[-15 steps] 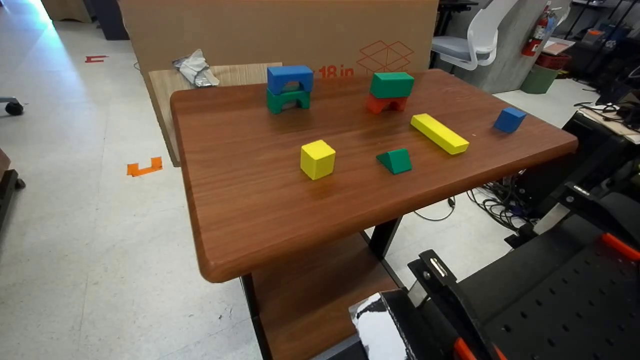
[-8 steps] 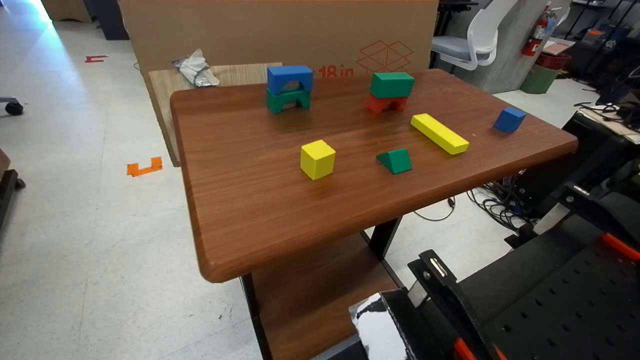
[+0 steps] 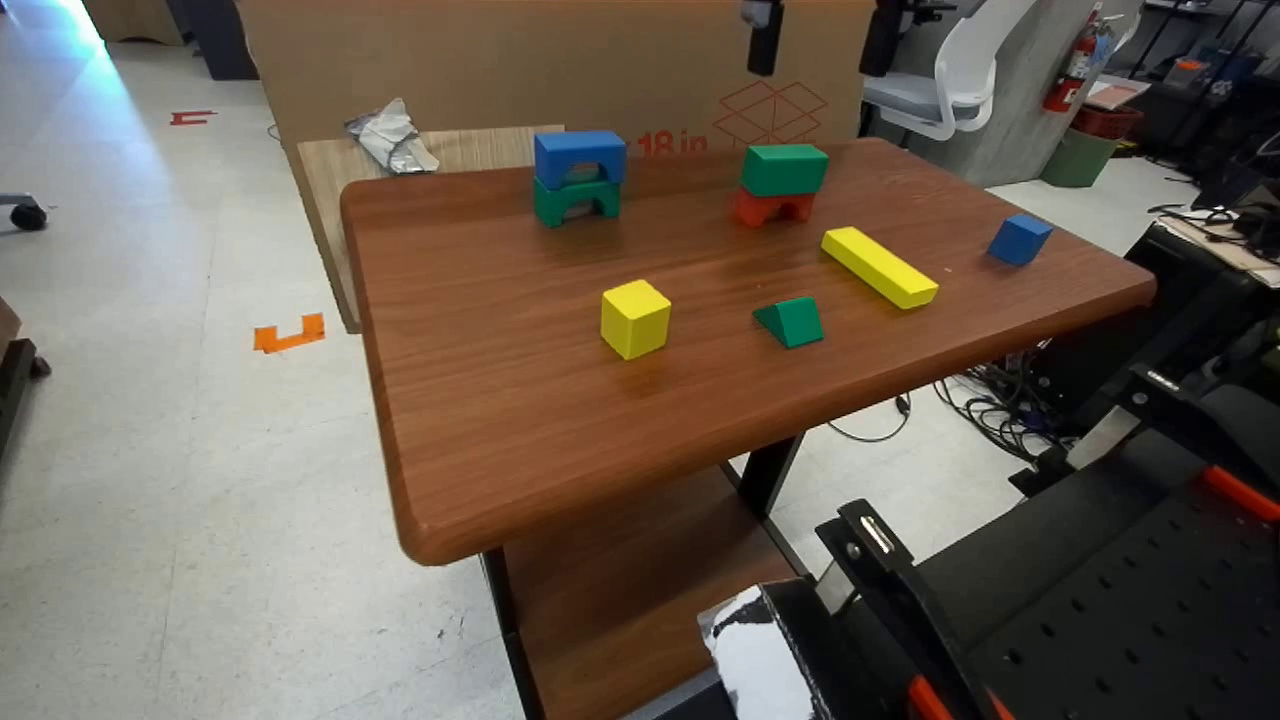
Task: Put the green block over the blue block
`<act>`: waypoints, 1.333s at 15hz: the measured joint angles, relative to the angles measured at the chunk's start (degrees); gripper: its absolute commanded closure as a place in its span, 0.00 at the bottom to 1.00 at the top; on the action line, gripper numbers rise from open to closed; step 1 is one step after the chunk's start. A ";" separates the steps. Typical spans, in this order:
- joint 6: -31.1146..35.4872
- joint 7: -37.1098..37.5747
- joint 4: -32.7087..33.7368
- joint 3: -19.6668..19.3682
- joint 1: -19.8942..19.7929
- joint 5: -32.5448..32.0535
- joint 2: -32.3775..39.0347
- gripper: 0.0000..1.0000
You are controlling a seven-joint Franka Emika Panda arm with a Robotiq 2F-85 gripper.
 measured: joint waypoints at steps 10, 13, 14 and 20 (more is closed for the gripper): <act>-0.02 -0.10 6.35 -0.44 0.01 -0.07 7.58 0.00; -0.02 -0.10 7.09 -0.44 0.08 -0.21 8.81 0.00; -0.02 -0.10 7.27 -0.44 0.13 -0.35 9.20 0.00; -0.01 -0.10 7.97 -0.62 0.84 -1.49 10.89 0.00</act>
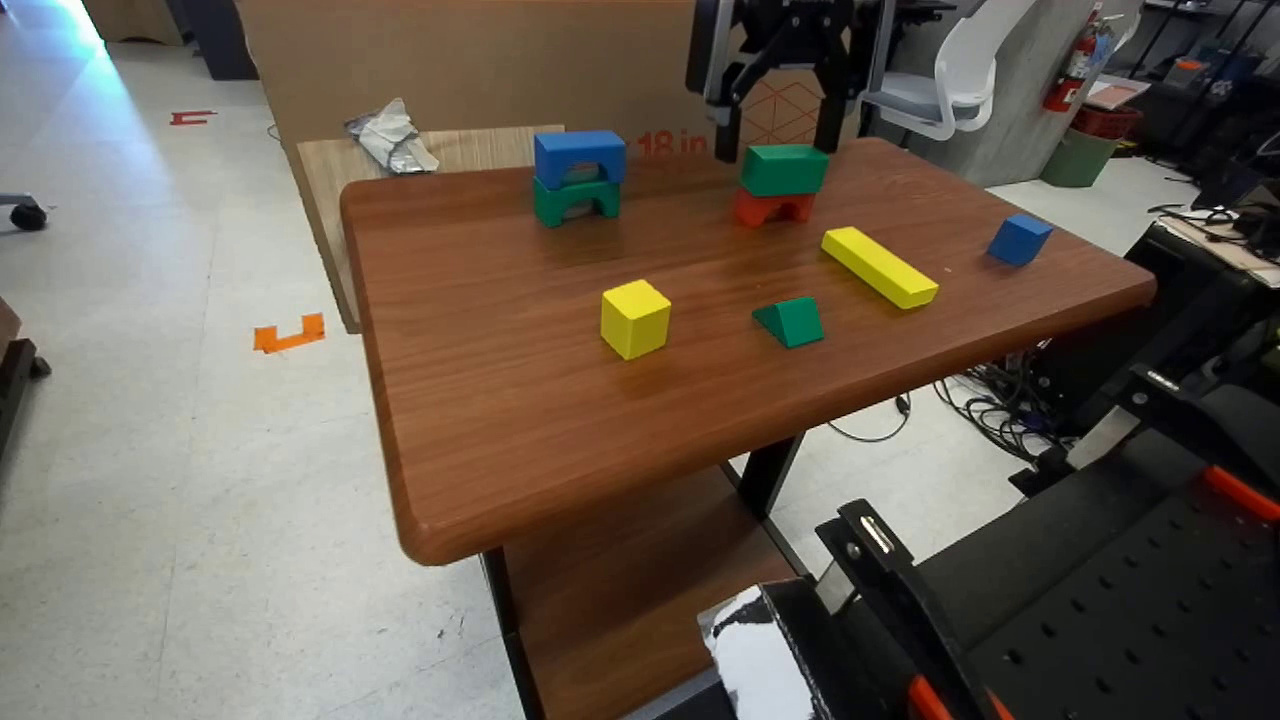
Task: Put the green block over the blue block
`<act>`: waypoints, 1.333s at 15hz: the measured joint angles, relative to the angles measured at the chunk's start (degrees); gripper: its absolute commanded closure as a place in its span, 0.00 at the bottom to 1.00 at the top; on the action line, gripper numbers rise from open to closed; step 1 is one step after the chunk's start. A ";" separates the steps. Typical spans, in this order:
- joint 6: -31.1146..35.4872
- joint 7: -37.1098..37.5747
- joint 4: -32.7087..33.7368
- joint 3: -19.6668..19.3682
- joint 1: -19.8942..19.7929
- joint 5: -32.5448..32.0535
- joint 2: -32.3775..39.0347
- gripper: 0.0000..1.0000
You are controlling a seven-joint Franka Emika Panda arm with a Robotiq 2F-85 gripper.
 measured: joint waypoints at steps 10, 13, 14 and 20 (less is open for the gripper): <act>0.00 0.00 1.39 -0.57 0.29 -1.00 0.74 0.59; 0.00 0.21 1.40 -0.58 0.77 -1.00 0.48 0.59; 0.00 0.44 1.41 -0.58 1.18 -1.00 0.19 0.59; -0.49 2.44 1.51 -0.09 4.72 -0.95 -4.13 0.59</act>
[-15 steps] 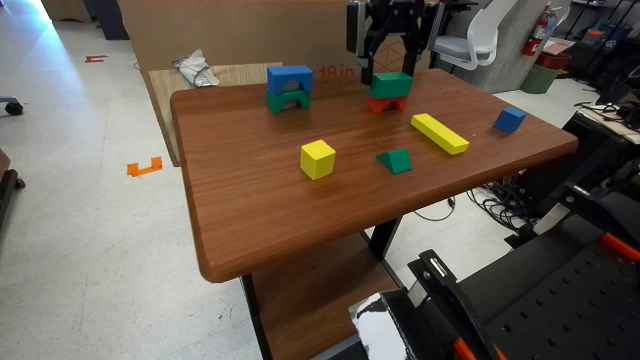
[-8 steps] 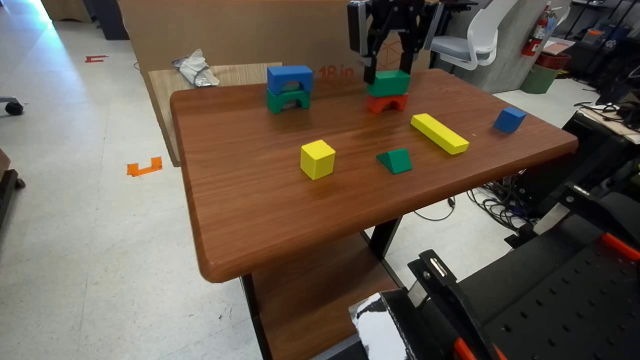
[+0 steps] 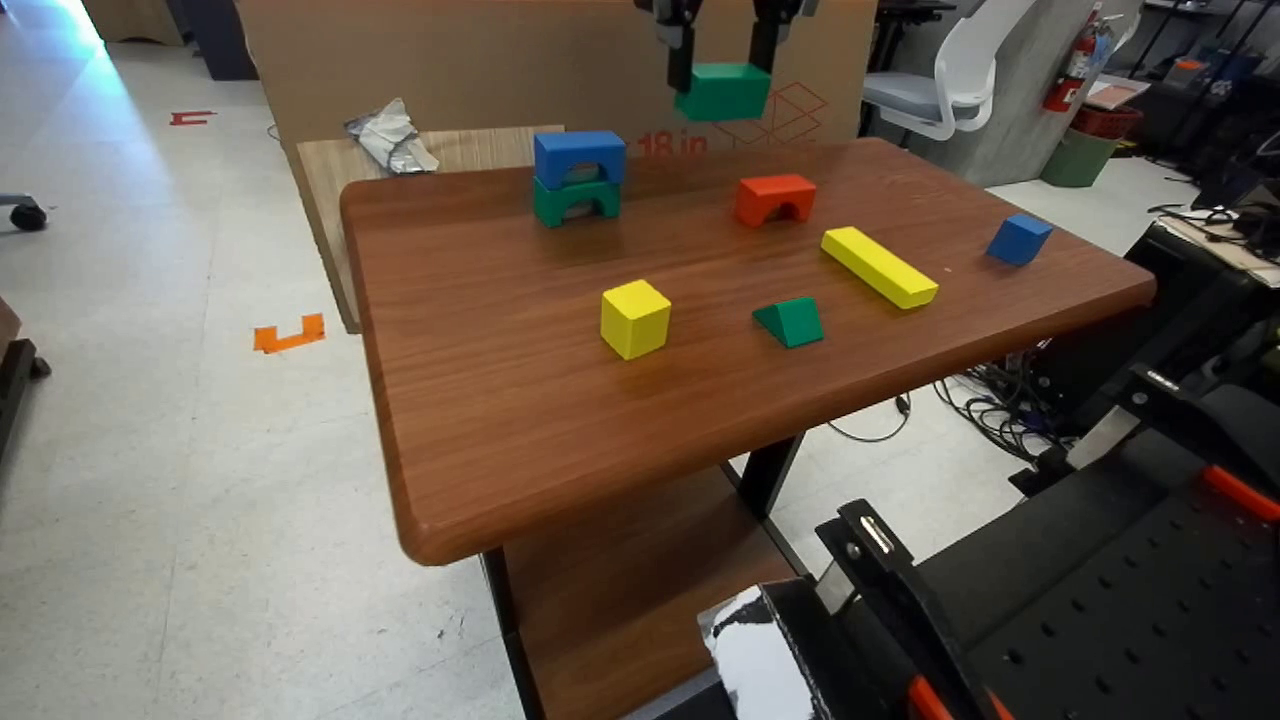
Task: Put the green block over the blue block
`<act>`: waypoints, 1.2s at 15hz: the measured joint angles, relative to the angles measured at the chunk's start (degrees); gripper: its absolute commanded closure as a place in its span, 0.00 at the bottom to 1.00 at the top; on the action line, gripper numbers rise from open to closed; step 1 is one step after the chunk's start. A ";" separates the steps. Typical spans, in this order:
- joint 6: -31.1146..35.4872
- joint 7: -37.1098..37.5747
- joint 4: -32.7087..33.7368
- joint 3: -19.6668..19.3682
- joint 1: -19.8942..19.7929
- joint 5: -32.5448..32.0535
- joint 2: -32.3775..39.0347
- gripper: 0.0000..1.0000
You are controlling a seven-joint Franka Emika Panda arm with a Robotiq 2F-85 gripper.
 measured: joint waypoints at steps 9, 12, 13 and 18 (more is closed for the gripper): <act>-3.23 2.37 3.77 1.33 2.49 0.38 0.02 0.59; -4.39 3.43 5.86 1.50 3.39 0.39 1.58 0.59; -4.77 3.69 6.61 1.62 3.62 0.43 2.18 0.59; -6.92 4.69 10.52 1.80 4.76 0.52 5.27 0.59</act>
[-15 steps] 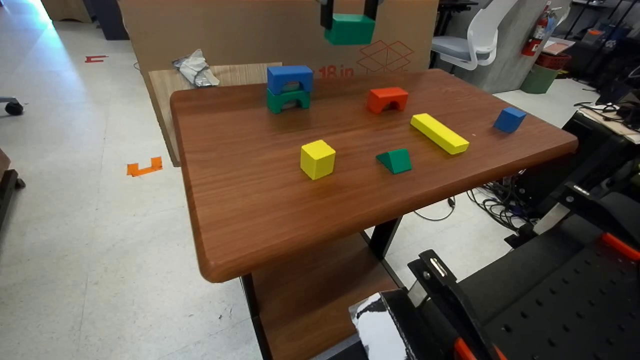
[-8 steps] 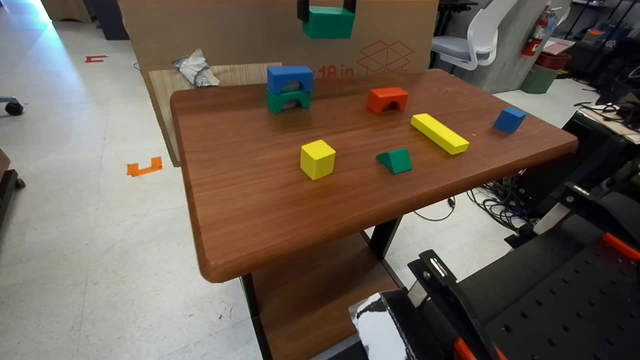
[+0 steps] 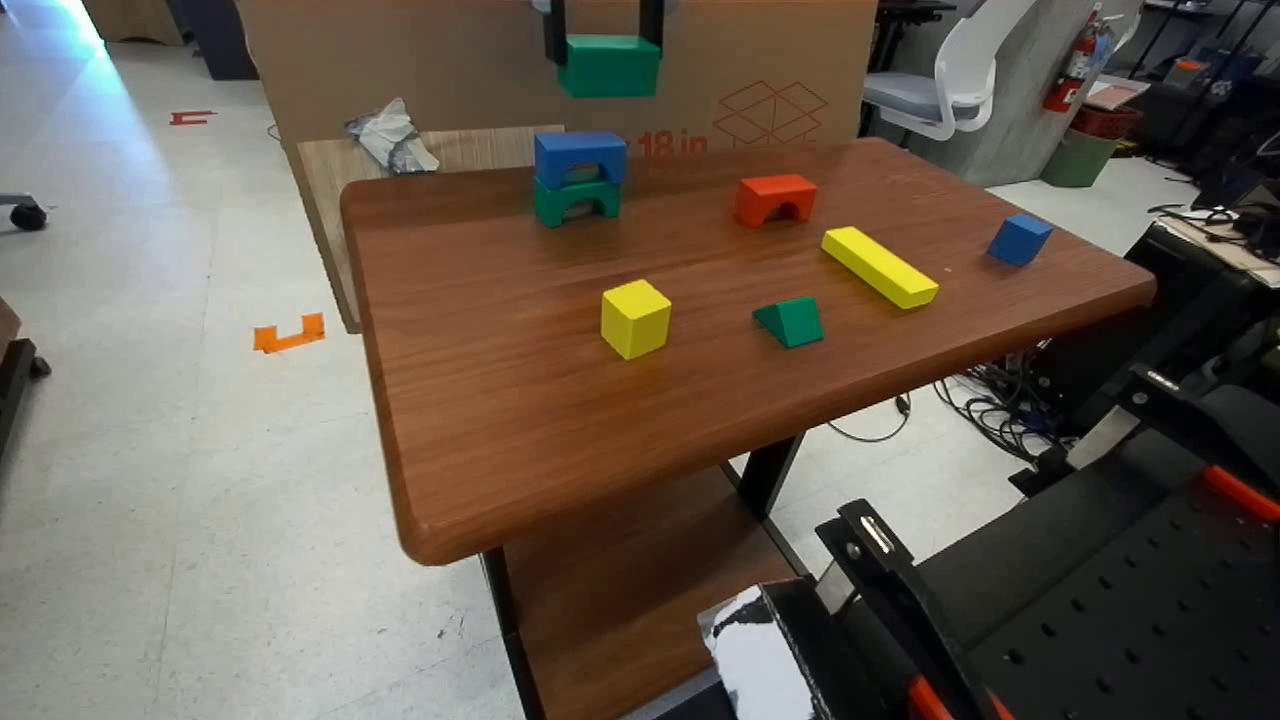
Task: Put the green block over the blue block
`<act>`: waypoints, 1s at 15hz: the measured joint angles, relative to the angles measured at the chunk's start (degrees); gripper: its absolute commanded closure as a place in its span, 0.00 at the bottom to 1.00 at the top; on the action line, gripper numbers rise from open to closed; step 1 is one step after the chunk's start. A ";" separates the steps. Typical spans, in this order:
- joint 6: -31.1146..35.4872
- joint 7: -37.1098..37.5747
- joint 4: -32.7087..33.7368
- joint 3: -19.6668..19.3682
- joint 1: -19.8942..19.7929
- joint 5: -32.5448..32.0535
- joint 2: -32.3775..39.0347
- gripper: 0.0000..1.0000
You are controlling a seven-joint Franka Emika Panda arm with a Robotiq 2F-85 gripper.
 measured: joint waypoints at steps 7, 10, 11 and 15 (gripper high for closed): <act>-3.99 0.17 5.67 0.03 0.23 1.00 4.38 0.59; -5.12 0.17 7.85 0.05 0.43 1.09 6.24 0.59; -5.61 0.17 8.56 0.05 0.55 1.10 6.79 0.59; -6.53 0.17 10.88 0.05 1.02 1.10 8.70 0.59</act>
